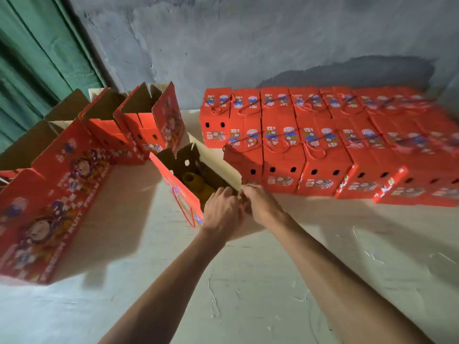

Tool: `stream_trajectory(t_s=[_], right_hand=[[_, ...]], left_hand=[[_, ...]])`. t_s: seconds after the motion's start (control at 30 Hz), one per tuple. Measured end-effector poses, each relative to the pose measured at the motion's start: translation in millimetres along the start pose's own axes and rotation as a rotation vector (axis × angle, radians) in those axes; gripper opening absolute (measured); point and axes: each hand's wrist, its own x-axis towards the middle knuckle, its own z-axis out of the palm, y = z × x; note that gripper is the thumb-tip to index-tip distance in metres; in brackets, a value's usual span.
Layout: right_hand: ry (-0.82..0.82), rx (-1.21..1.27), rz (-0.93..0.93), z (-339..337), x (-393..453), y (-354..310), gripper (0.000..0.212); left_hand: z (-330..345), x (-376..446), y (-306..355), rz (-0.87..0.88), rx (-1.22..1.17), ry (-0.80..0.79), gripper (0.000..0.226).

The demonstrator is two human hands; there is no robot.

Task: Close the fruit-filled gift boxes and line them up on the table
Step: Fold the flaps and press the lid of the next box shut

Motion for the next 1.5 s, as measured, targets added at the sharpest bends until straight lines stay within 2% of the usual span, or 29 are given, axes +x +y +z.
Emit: stream_trajectory(t_s=[0.1,0.13,0.23,0.27,0.33,0.4,0.5,0.6,0.67,0.73,0.83,0.93,1.0,1.07,1.1,1.17,1.2,1.27,1.33,1.4,1.43,1.5], right_hand=[[0.019,0.044,0.0,-15.2,-35.4,24.8,0.017],[-0.003,0.138,0.042,-20.7,-46.4,31.9,0.016],[-0.019,0.682,0.28,-42.8,-78.9,47.0,0.025],[-0.015,0.894,0.382,-51.0,-86.3,53.8,0.021],[0.011,1.083,0.453,-62.5,-97.7,71.0,0.01],[0.053,1.174,0.441,-71.0,-109.5,91.6,0.029],[0.164,1.277,0.378,-82.0,-127.6,120.4,0.032],[0.266,1.363,0.38,-91.6,-141.1,140.8,0.019],[0.362,1.281,0.385,-95.1,-148.1,151.0,0.022],[0.485,1.159,0.373,-93.3,-154.7,154.5,0.024],[0.624,1.185,0.549,-84.5,-156.9,147.2,0.027],[0.698,1.264,0.591,-73.2,-153.4,144.1,0.036],[0.723,1.369,0.55,-72.2,-151.4,141.4,0.046],[0.654,1.433,0.471,-72.1,-147.4,136.9,0.041],[0.604,1.401,0.44,-69.2,-144.5,133.4,0.035],[0.519,1.255,0.43,-56.3,-139.0,122.7,0.027],[0.487,1.161,0.436,-48.5,-137.2,116.8,0.024],[0.427,0.868,0.347,-32.3,-136.7,112.0,0.025],[0.378,0.536,0.166,-21.5,-139.9,113.7,0.027],[0.401,0.356,0.061,-14.0,-141.5,118.2,0.027],[0.428,0.278,0.022,-9.4,-141.0,121.3,0.027],[0.49,0.093,-0.007,-1.0,-139.1,126.1,0.025]], left_hand=[[3.8,-14.8,46.0,0.012,-0.034,-0.015,0.025],[3.9,-18.0,61.3,0.021,-0.03,-0.028,0.024],[5.3,-26.5,104.9,0.039,-0.052,-0.055,0.022],[6.2,-28.1,118.9,0.037,-0.066,-0.057,0.021],[8.9,-27.5,146.4,0.029,-0.064,-0.07,0.02],[11.5,-23.2,173.8,0.017,-0.073,-0.104,0.022],[13.7,-14.0,212.2,-0.02,-0.119,-0.174,0.019],[18.8,-3.2,241.4,-0.053,-0.156,-0.255,0.022],[20.7,5.2,254.8,-0.102,-0.218,-0.337,0.031],[22.8,11.7,261.5,-0.16,-0.325,-0.429,0.037],[21.3,14.9,255.7,-0.197,-0.624,-0.532,0.04],[18.6,5.2,225.3,-0.12,-0.659,-0.47,0.035],[16.0,-3.1,194.5,-0.103,-0.636,-0.334,0.029],[13.7,-10.4,162.6,-0.104,-0.594,-0.164,0.024],[12.4,-12.8,147.8,-0.099,-0.53,-0.075,0.022],[10.5,-16.9,123.9,-0.109,-0.26,0.038,0.028],[11.3,-19.5,114.4,-0.144,-0.122,0.036,0.038],[9.9,-23.3,97.9,-0.251,-0.017,0.003,0.059],[6.7,-26.4,84.8,-0.38,-0.044,0.005,0.07],[4.3,-27.6,73.0,-0.457,-0.148,0.002,0.07],[4.6,-28.0,67.3,-0.448,-0.239,-0.009,0.063],[8.7,-33.7,59.3,-0.322,-0.374,-0.093,0.045]])
